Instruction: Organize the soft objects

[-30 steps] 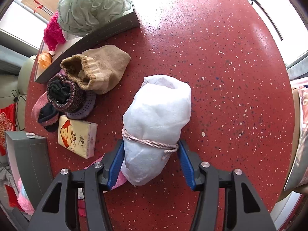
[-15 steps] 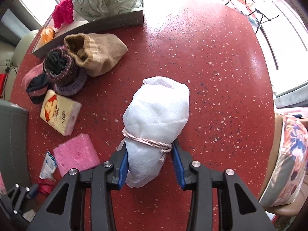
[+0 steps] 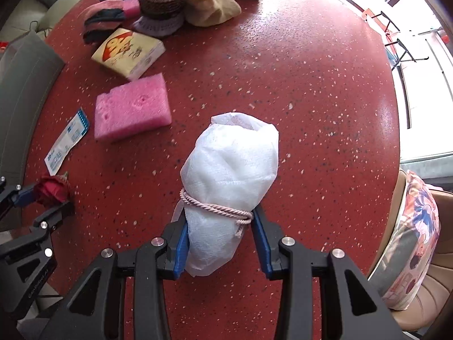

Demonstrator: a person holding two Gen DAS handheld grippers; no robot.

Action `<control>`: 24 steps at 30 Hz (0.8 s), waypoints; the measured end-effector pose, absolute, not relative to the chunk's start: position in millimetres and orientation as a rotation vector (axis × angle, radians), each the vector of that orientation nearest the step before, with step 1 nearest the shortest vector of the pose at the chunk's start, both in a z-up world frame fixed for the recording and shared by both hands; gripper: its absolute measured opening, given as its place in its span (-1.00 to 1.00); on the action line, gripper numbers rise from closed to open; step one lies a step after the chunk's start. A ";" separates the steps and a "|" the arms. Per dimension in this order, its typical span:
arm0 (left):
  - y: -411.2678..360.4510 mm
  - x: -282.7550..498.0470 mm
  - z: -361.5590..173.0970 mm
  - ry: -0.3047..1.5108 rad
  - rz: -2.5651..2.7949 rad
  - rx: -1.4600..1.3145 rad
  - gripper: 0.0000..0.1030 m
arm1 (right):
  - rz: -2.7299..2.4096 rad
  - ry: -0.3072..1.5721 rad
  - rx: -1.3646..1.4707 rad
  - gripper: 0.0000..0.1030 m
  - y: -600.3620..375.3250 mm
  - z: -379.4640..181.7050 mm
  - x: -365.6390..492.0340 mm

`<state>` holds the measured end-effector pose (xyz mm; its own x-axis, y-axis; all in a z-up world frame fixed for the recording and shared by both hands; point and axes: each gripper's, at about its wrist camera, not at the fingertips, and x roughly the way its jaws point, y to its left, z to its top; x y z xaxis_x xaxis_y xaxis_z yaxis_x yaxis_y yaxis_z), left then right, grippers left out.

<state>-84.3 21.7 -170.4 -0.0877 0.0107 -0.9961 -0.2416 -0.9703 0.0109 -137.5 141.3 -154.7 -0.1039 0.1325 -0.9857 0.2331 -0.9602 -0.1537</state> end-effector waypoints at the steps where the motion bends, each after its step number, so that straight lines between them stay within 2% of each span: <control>1: 20.7 -82.5 -169.9 0.256 2.185 -1.996 -0.38 | -2.238 0.420 2.058 -0.16 138.5 -154.8 -133.1; 6: 15.2 -62.6 -161.3 0.231 2.187 -1.995 -0.38 | -2.213 0.435 2.065 -0.16 121.2 -153.0 -88.4; 8: 8.9 -62.3 -159.1 0.175 2.182 -2.002 -0.45 | -2.206 0.437 2.069 -0.16 116.7 -152.8 -75.9; 13: -20.0 -58.3 -160.4 0.063 2.194 -2.027 -0.45 | -2.216 0.416 2.073 -0.16 115.1 -151.5 -53.1; 24: -60.9 -40.3 -162.8 -0.037 2.196 -2.020 -0.45 | -2.228 0.366 2.065 -0.16 139.7 -150.1 -54.4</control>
<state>-40.3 -60.9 -162.8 -0.0771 0.1324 -0.9882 -0.0987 -0.9873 -0.1246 -54.4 139.7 -150.1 -0.0873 0.1018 -0.9910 0.2204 -0.9681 -0.1189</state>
